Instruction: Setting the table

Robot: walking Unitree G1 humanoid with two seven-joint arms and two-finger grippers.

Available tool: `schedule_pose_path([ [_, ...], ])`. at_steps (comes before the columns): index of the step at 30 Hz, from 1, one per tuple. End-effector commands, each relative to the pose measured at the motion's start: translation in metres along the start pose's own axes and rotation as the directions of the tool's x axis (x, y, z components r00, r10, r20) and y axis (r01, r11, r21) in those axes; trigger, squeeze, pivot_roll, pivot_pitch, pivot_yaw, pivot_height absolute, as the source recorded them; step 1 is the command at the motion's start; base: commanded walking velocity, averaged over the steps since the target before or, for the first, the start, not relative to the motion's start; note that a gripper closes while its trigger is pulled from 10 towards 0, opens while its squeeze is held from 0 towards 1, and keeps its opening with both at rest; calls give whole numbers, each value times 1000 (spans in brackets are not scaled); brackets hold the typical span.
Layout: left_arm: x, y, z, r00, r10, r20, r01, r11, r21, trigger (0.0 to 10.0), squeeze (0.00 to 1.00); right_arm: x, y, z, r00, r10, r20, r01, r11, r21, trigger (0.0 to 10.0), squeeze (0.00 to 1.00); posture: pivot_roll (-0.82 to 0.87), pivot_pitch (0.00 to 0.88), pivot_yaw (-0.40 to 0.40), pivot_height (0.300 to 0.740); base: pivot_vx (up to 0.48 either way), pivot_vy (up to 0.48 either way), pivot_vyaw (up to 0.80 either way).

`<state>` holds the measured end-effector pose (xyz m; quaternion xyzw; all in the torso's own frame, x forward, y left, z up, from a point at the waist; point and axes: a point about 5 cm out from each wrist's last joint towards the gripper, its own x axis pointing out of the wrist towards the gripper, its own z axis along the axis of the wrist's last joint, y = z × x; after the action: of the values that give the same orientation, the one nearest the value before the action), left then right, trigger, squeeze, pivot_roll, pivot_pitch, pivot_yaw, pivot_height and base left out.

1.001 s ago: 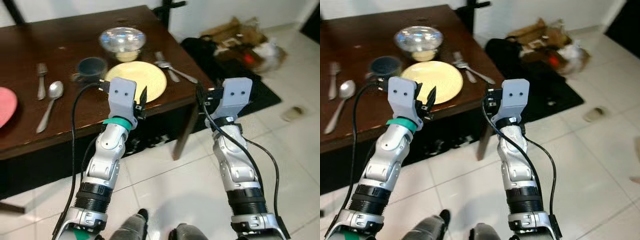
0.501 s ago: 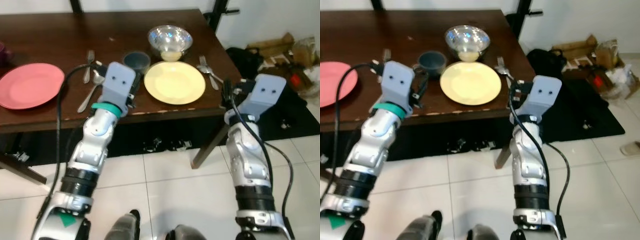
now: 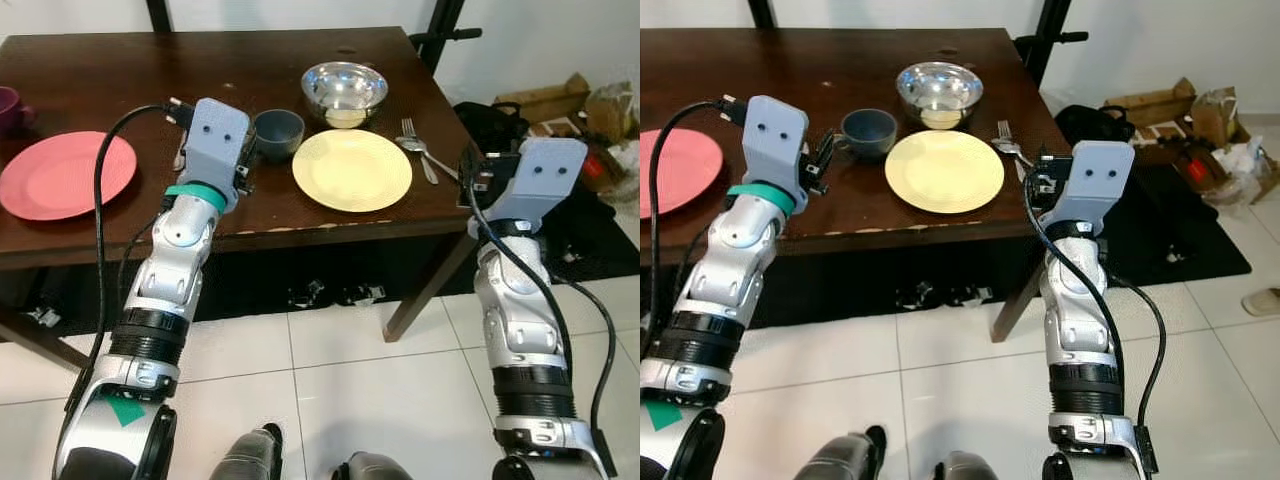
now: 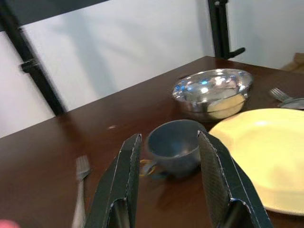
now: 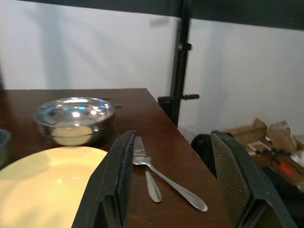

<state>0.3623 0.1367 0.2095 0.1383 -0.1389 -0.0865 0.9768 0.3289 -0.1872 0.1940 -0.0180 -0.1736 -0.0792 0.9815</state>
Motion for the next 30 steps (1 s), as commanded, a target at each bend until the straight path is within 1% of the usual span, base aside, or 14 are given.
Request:
schedule_pose_path([
  [1,1,-7,5,999,-39,32,40,999,-1,10000,0,-1,-4,-2,999,-31,-8,31,999,16,10000,0,-2,0,33,740,472,0,0],
  [7,2,-10,10,996,-61,63,62,998,-9,10000,0,-1,-4,-3,999,-34,-10,34,999,15,10000,0,-1,0,31,740,474,0,0],
  [18,1,-16,15,990,-90,105,90,996,11,10000,0,-2,-2,-5,999,-32,-19,32,999,17,10000,0,-1,0,31,740,480,0,0],
  [20,0,-16,15,990,-92,106,92,996,13,10000,0,-3,-2,-6,999,-31,-20,31,999,17,10000,0,-1,0,31,740,296,0,0],
  [25,0,-17,16,990,-94,106,94,996,13,10000,0,-3,-1,-7,999,-27,-25,28,999,16,10000,0,-1,0,31,740,0,0,0],
  [30,-3,-12,17,988,-118,99,117,993,13,10000,0,-3,-1,-7,999,-26,-25,26,1000,15,10000,0,-1,0,33,740,0,0,0],
])
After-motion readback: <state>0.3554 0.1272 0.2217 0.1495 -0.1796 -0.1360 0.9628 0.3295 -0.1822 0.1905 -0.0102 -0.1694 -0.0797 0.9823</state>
